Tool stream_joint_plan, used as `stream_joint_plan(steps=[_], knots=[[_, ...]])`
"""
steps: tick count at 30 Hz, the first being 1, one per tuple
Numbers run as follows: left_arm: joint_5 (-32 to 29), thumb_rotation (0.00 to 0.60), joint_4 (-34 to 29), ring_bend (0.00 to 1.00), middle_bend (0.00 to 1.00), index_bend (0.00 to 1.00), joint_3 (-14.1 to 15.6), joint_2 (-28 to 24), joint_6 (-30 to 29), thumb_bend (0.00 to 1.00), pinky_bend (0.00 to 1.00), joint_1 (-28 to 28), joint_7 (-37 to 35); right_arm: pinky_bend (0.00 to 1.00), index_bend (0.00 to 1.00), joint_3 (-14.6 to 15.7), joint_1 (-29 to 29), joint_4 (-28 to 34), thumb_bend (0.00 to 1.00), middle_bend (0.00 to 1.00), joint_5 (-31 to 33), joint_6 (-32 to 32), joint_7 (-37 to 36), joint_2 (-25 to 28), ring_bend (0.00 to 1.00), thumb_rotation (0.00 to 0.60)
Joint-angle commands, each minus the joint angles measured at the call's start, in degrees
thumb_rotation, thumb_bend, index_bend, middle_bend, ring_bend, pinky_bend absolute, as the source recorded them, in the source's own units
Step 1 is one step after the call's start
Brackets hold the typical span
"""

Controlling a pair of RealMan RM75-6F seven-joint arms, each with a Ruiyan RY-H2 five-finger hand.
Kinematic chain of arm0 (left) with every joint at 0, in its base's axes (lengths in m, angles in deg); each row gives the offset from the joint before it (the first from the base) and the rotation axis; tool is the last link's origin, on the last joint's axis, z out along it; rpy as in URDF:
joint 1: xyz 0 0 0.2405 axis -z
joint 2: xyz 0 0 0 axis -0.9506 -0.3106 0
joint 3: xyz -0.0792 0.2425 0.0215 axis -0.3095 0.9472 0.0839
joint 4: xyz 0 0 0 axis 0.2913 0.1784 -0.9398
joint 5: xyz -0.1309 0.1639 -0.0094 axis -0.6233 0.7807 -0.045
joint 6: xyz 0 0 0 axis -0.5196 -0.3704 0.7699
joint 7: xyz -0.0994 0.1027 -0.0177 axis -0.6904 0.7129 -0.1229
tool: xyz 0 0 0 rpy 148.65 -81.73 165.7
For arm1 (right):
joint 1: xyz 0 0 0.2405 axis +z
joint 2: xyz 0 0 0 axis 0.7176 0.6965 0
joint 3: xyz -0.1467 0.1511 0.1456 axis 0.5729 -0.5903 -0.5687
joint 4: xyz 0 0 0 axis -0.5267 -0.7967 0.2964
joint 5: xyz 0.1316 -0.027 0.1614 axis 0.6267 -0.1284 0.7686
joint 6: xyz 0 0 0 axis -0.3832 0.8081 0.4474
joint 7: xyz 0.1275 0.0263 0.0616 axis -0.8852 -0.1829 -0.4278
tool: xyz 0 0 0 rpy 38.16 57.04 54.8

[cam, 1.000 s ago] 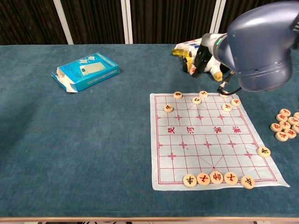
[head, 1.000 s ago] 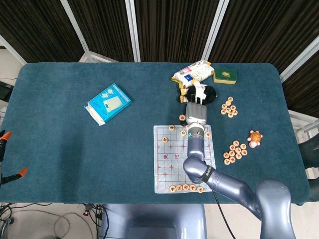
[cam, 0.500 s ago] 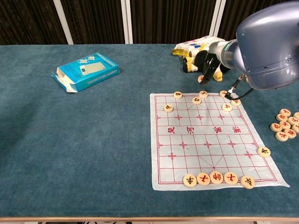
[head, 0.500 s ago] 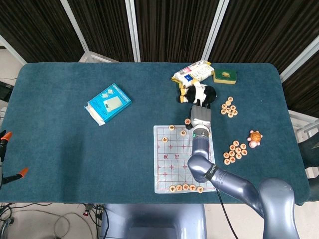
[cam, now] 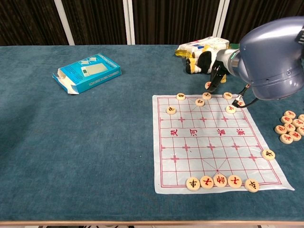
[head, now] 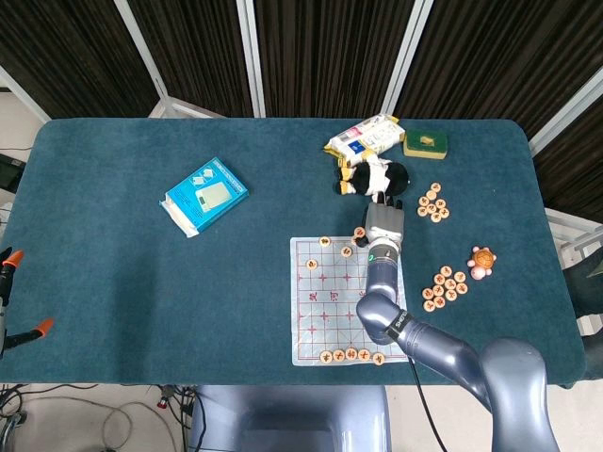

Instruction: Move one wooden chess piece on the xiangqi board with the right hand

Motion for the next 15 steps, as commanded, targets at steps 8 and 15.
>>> stream_joint_plan(steps=[8, 15], knots=[[0.0, 0.6, -0.1, 0.0, 0.0, 0.01, 0.0, 0.0, 0.0, 0.01, 0.04, 0.0, 0.3, 0.0, 0.54, 0.6, 0.1, -0.8, 0.34, 0.0, 0.2, -0.7, -0.4, -0.4, 0.0, 0.6], [-0.1, 0.6, -0.1, 0.0, 0.0, 0.01, 0.0, 0.1, 0.1, 0.01, 0.04, 0.0, 0.3, 0.0, 0.54, 0.9, 0.3, -1.8, 0.35, 0.0, 0.9, -1.1, 0.0, -0.9, 0.0, 0.6]])
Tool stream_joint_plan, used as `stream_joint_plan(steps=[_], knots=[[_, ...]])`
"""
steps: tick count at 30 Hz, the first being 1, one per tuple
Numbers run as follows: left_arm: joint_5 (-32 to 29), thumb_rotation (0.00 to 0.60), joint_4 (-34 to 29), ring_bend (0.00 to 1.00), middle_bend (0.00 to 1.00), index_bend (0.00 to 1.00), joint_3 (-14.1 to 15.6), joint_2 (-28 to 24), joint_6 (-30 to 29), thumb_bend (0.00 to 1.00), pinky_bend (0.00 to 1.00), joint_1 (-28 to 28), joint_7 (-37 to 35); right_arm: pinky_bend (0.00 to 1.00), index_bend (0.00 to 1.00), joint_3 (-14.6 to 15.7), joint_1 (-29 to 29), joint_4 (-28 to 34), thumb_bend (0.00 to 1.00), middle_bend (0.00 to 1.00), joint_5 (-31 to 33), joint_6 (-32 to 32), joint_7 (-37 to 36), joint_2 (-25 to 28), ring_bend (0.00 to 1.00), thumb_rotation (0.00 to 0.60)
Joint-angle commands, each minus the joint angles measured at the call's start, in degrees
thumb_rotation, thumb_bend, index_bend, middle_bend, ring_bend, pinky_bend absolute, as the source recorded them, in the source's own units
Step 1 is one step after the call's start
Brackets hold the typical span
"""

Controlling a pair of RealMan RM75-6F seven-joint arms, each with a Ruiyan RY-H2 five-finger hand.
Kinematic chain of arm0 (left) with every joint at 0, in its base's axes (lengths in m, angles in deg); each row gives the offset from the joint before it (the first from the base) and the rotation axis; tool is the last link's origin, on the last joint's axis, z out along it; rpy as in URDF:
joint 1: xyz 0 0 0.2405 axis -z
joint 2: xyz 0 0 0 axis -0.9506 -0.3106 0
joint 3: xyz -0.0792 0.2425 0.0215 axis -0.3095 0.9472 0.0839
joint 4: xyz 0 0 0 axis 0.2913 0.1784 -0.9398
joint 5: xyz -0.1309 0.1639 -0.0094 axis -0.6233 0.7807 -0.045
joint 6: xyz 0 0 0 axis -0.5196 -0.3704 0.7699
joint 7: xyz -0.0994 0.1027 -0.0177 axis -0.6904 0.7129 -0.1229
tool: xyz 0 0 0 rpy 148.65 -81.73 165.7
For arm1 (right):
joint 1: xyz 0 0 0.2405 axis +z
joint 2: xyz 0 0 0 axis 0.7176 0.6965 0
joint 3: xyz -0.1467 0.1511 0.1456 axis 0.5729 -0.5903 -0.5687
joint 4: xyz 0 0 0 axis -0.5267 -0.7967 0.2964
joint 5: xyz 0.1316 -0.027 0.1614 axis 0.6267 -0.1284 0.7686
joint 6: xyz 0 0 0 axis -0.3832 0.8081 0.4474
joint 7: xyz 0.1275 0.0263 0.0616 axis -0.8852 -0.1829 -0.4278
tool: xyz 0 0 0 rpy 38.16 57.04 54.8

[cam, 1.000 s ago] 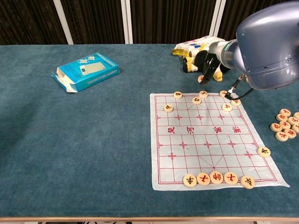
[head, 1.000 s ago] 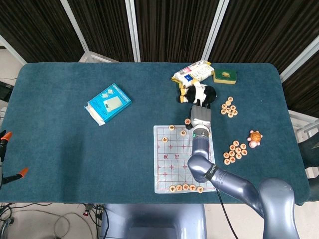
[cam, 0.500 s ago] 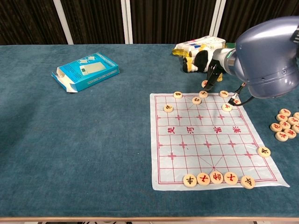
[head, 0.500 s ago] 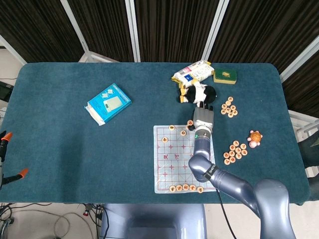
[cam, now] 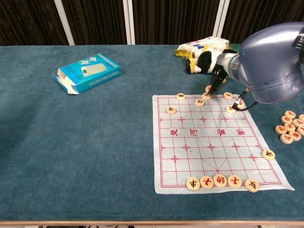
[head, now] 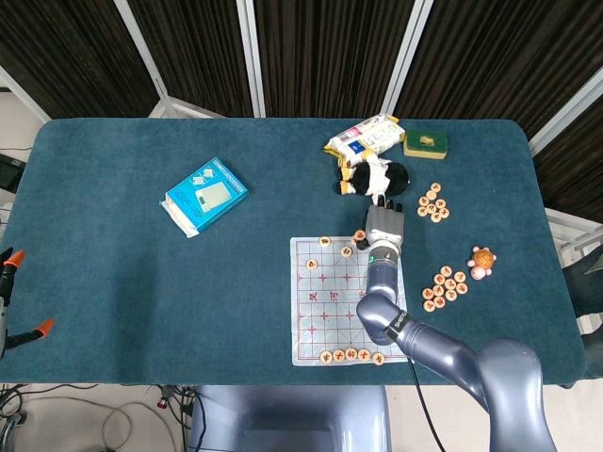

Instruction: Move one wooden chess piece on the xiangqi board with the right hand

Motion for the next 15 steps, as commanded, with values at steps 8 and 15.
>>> stream_joint_plan(steps=[8, 15], knots=[[-0.2, 0.6, 0.1, 0.0, 0.0, 0.01, 0.0, 0.2, 0.3, 0.01, 0.04, 0.1, 0.2, 0.0, 0.54, 0.3, 0.4, -1.1, 0.34, 0.0, 0.1, -0.3, 0.2, -0.6, 0.0, 0.6], [-0.2, 0.6, 0.2, 0.0, 0.0, 0.02, -0.1, 0.2, 0.2, 0.01, 0.04, 0.1, 0.1, 0.0, 0.54, 0.1, 0.8, -1.4, 0.34, 0.0, 0.3, -0.1, 0.3, -1.4, 0.0, 0.6]])
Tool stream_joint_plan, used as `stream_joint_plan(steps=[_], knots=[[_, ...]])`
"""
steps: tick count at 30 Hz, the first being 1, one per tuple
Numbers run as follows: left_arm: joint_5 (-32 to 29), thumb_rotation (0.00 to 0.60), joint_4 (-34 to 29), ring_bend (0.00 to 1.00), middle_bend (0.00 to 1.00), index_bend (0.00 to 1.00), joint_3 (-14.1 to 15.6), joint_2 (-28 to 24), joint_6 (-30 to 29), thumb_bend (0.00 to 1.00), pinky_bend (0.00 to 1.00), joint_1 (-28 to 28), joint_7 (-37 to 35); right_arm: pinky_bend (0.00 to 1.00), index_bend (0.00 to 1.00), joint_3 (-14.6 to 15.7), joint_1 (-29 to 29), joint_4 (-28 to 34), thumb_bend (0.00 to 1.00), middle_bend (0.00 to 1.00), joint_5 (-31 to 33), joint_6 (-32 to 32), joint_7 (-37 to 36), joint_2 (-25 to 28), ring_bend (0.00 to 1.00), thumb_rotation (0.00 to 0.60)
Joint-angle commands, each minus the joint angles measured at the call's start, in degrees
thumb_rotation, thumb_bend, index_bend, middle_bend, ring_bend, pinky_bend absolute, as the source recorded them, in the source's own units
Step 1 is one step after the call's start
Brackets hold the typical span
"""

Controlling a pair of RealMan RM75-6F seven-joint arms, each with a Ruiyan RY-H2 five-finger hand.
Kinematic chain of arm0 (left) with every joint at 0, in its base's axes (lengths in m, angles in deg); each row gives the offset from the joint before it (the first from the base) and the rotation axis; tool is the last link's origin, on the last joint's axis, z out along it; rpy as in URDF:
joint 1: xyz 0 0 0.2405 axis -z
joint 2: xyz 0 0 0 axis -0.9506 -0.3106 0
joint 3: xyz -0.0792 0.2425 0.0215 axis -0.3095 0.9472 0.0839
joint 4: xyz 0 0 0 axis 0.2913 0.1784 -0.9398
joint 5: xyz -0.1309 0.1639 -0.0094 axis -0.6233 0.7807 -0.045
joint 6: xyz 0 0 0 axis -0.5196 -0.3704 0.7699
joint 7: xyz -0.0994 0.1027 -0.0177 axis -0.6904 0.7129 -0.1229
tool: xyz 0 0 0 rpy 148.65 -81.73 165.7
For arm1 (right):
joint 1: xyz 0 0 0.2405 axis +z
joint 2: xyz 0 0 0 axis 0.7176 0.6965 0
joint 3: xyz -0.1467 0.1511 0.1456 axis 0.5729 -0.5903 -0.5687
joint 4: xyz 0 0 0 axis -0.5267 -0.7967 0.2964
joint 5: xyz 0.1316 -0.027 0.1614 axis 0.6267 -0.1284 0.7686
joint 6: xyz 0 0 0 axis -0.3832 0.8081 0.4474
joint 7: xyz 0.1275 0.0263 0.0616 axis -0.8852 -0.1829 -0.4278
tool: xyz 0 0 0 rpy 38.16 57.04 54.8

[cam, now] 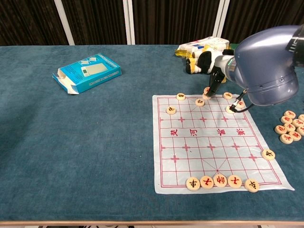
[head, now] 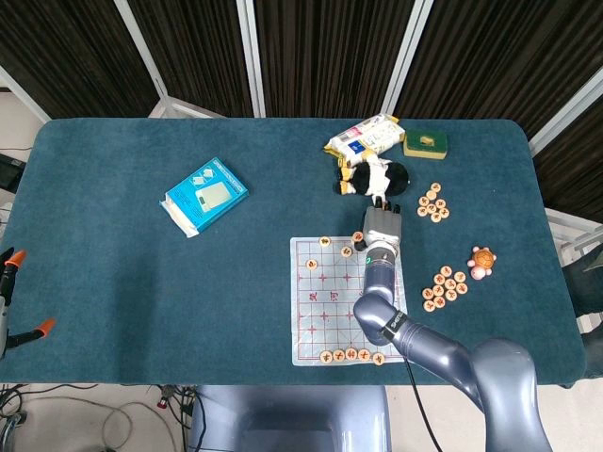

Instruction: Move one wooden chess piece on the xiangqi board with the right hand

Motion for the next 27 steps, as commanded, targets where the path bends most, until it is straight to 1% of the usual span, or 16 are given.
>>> stream_joint_plan(steps=[1, 15, 27], knots=[[-0.1, 0.6, 0.0, 0.0, 0.0, 0.02, 0.0, 0.0, 0.1, 0.01, 0.04, 0.0, -0.1, 0.0, 0.54, -0.1, 0.2, -0.1, 0.34, 0.0, 0.0, 0.0, 0.0, -0.3, 0.0, 0.6], [-0.2, 0.6, 0.1, 0.0, 0.0, 0.02, -0.1, 0.0, 0.3, 0.01, 0.04, 0.1, -0.1, 0.0, 0.54, -0.6, 0.4, -1.5, 0.35, 0.0, 0.3, -0.1, 0.3, -0.8, 0.0, 0.6], [0.0, 0.6, 0.0, 0.0, 0.0, 0.02, 0.0, 0.2, 0.1, 0.01, 0.04, 0.1, 0.4, 0.0, 0.54, -0.5, 0.1, -1.7, 0.34, 0.0, -0.1, -0.7, 0.3, -0.7, 0.0, 0.6]])
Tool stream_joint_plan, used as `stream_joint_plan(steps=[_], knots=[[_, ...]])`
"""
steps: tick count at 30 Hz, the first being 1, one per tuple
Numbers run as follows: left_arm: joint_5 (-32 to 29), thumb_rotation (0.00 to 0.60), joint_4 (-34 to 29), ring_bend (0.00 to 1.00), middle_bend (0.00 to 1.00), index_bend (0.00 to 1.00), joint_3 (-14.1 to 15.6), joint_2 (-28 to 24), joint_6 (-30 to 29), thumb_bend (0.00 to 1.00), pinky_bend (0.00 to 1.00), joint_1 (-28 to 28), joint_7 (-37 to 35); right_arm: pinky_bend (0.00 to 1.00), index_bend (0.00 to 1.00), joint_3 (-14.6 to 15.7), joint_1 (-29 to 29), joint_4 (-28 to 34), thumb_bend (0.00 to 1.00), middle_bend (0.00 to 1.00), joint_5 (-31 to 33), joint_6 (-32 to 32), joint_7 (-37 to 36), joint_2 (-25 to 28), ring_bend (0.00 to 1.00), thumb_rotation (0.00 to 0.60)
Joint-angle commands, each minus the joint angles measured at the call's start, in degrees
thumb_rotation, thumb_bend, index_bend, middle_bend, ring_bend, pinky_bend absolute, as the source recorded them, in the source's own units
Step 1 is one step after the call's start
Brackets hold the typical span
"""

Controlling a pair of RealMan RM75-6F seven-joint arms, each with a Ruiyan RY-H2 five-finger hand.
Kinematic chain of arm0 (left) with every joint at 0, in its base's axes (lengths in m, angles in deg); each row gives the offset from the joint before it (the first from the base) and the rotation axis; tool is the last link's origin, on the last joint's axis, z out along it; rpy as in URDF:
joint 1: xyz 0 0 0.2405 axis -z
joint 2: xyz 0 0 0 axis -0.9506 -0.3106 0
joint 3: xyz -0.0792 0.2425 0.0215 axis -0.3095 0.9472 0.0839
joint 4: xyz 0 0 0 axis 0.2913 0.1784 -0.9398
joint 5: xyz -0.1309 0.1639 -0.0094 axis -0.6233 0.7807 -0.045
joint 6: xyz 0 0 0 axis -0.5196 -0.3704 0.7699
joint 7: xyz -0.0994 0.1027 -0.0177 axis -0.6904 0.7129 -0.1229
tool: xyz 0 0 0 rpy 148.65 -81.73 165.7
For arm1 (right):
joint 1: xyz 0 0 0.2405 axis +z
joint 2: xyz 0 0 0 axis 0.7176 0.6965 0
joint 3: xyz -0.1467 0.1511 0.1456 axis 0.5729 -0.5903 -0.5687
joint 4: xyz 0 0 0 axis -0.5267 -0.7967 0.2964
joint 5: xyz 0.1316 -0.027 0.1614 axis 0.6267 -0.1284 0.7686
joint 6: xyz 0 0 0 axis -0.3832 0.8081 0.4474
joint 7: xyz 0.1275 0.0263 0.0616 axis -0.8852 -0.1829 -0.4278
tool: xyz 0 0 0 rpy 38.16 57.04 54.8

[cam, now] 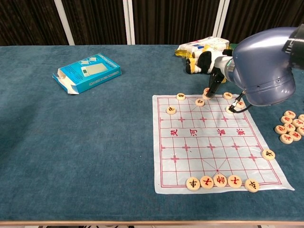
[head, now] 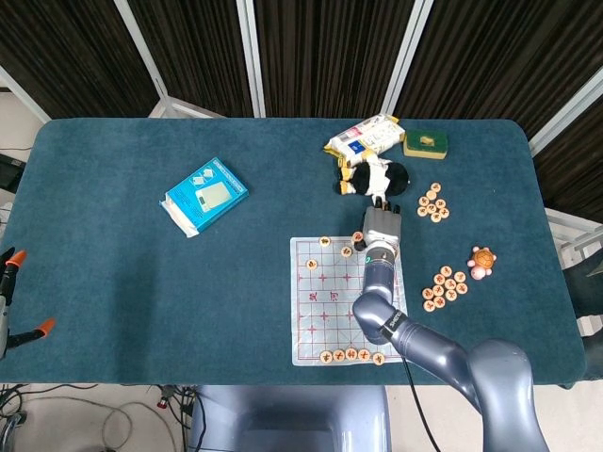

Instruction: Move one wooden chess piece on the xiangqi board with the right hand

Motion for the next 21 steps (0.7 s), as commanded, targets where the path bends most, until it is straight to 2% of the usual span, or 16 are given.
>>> stream_joint_plan(steps=[1, 21], knots=[[0.0, 0.6, 0.0, 0.0, 0.0, 0.02, 0.0, 0.0, 0.0, 0.01, 0.04, 0.0, 0.0, 0.0, 0.54, 0.0, 0.0, 0.1, 0.34, 0.0, 0.0, 0.1, 0.0, 0.0, 0.0, 0.6], [-0.1, 0.6, 0.0, 0.0, 0.0, 0.02, 0.0, 0.0, 0.2, 0.01, 0.04, 0.1, 0.0, 0.0, 0.54, -0.2, 0.2, 0.1, 0.34, 0.0, 0.3, 0.3, 0.7, -0.3, 0.0, 0.6]])
